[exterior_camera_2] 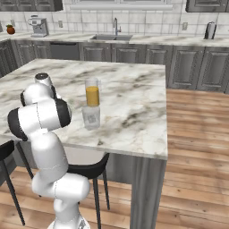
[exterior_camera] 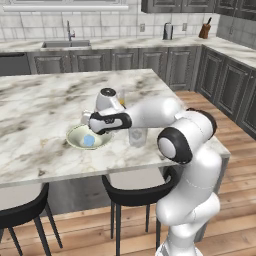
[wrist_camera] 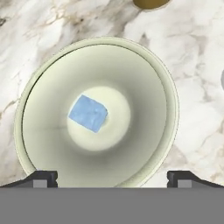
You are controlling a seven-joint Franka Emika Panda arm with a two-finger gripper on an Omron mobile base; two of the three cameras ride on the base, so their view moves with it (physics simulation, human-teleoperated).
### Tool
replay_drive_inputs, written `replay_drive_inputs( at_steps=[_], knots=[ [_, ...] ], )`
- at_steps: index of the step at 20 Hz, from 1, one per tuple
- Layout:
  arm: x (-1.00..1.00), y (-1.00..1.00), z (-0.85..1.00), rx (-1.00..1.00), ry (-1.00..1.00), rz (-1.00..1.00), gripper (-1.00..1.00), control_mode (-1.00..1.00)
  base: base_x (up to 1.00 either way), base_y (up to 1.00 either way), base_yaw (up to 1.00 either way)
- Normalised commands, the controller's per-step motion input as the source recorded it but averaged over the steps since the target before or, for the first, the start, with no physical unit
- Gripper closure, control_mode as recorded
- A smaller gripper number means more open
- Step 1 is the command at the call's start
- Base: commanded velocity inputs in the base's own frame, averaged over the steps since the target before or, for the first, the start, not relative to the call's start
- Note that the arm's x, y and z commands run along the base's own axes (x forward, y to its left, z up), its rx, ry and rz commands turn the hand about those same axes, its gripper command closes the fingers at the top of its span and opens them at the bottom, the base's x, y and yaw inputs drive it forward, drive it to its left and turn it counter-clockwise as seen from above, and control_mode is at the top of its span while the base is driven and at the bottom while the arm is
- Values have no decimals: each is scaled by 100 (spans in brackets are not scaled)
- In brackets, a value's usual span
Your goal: There are two ice cubes in the ice bowl. Place both ice cubes in the glass cup.
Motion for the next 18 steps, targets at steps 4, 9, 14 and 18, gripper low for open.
replay_drive_inputs(
  at_steps=[4, 9, 14, 18],
  knots=[
    [26, 29, -33, 0, 1, 2, -100, -100, 0, 0, 0],
    [13, 28, -29, 0, 3, 1, -100, -100, 0, 0, 0],
    [11, 4, -32, 0, 2, 0, -100, -100, 0, 0, 0],
    [26, 3, -19, 0, 0, 0, -100, -100, 0, 0, 0]
  ],
)
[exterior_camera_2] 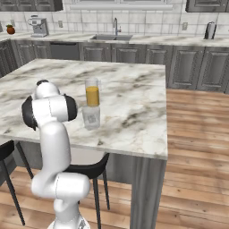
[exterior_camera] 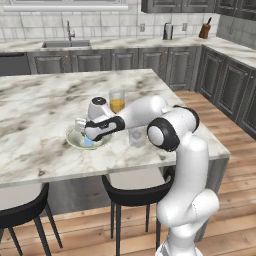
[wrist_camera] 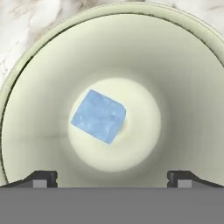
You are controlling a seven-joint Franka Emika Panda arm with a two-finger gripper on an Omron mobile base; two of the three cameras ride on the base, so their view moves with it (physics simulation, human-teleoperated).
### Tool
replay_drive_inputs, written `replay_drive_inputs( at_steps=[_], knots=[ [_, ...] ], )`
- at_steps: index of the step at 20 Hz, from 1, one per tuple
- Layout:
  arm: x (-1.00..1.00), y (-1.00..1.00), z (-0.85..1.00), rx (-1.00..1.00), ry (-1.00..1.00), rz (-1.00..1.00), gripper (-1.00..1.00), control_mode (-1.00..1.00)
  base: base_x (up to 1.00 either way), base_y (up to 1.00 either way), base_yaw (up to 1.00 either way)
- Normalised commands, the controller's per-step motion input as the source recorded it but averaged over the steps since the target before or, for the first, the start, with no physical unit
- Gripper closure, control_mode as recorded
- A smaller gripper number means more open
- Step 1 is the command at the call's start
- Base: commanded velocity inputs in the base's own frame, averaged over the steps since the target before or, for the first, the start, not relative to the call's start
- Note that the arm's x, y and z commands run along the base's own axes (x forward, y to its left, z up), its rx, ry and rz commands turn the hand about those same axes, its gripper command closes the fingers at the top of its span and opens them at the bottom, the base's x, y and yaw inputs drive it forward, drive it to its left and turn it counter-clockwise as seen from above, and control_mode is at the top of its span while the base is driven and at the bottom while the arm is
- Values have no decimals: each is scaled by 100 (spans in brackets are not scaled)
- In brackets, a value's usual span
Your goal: There are two ice cubes in the ice bowl. Place both ice cubes in the glass cup.
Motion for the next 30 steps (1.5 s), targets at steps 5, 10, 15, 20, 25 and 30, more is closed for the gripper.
replay_drive_inputs(
  at_steps=[5, 10, 15, 20, 25, 30],
  knots=[
    [33, 7, -19, 0, 0, 0, -100, -100, 0, 0, 0],
    [34, 7, -24, 0, 0, 0, -100, -100, 0, 0, 0],
    [19, 16, -24, 0, 3, 0, -100, -100, 0, 0, 0],
    [27, 17, -27, 0, 4, 0, -100, -100, 0, 0, 0],
    [16, 3, -12, 0, 6, 0, 100, -100, 0, 0, 0],
    [-5, 0, 39, 0, -3, 0, 100, -100, 0, 0, 0]
  ],
)
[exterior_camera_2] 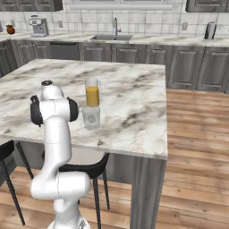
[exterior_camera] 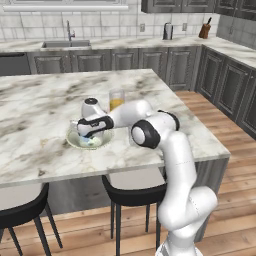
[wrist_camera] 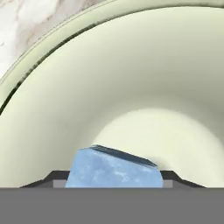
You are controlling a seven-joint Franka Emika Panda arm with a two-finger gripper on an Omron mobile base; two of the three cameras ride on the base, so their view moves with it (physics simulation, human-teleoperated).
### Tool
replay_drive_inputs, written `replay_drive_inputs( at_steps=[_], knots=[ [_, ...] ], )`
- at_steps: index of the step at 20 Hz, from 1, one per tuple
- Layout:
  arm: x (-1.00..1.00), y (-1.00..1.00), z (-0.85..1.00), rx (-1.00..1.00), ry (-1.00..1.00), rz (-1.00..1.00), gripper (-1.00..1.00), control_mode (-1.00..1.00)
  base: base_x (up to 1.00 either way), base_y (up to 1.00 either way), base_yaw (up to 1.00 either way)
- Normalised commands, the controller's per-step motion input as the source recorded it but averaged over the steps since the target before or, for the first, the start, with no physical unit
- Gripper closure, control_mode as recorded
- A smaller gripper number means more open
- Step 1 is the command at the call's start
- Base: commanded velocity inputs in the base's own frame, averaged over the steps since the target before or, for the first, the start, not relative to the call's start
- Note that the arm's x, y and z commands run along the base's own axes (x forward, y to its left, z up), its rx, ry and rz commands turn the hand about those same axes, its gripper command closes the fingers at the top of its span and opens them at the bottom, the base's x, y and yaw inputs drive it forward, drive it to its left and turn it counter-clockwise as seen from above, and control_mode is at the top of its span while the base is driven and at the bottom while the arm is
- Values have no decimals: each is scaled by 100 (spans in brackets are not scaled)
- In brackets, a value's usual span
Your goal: There are two ice cubes in the ice bowl. Place both ice cubes in the glass cup.
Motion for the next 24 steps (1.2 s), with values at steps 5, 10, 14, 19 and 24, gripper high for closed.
replay_drive_inputs(
  at_steps=[5, 10, 14, 19, 24],
  knots=[
    [-30, -54, 89, 0, -5, 0, 100, -100, 0, 0, 0],
    [-62, -99, 75, 0, -1, 0, 100, -100, 0, 0, 0],
    [-57, -100, 41, 0, 0, 0, 100, -100, 0, 0, 0],
    [-11, -100, 5, 0, 0, 0, 100, -100, 0, 0, 0],
    [0, -100, 0, -2, 0, 0, 100, -100, 0, 0, 0]
  ],
)
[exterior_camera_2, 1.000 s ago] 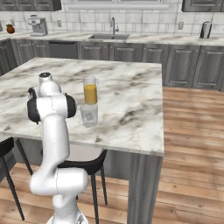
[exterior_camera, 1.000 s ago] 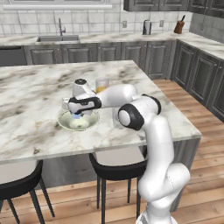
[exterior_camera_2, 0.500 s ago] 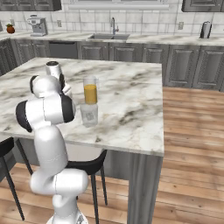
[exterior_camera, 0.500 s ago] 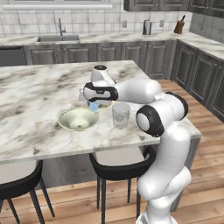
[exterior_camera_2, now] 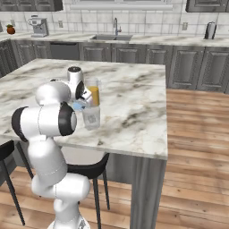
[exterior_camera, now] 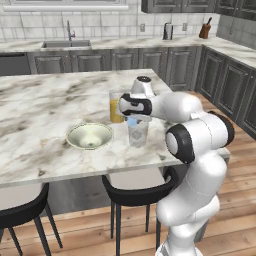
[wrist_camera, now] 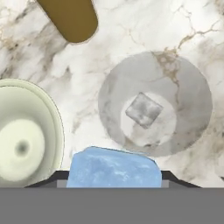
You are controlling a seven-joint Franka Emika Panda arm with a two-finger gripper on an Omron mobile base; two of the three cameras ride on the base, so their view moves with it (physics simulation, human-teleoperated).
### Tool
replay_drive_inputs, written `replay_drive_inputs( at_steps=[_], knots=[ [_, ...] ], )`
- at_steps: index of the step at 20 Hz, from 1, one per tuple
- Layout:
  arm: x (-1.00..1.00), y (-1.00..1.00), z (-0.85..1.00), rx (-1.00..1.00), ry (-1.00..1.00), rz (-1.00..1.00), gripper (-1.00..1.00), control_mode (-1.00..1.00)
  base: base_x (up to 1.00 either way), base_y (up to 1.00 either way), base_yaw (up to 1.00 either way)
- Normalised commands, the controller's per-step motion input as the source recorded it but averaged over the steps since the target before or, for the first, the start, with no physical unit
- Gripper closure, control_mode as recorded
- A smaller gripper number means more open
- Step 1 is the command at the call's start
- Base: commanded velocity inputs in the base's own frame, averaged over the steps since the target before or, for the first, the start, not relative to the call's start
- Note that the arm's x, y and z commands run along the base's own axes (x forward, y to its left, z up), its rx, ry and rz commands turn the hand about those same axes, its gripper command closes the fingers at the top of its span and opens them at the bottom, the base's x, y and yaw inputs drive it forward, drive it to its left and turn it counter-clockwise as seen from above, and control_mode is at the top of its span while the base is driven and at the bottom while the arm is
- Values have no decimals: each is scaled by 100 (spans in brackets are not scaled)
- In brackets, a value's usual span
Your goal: There are two ice cubes in the ice bowl. Place both ice cubes in the glass cup.
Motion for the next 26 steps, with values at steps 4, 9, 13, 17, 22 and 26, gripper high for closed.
replay_drive_inputs(
  at_steps=[4, 9, 13, 17, 22, 26],
  knots=[
    [40, -80, 12, -3, 8, 0, 100, -100, 0, 0, 0],
    [89, -21, 2, -2, 12, 0, 100, -100, 0, 0, 0],
    [28, 0, 0, -10, 8, 0, 100, -100, 0, 0, 0],
    [0, 9, -17, -14, 0, 0, 100, -100, 0, 0, 0],
    [-2, 0, -38, -2, 0, 0, 100, -100, 0, 0, 0],
    [0, 0, -25, 0, 0, 0, 100, -100, 0, 0, 0]
  ],
)
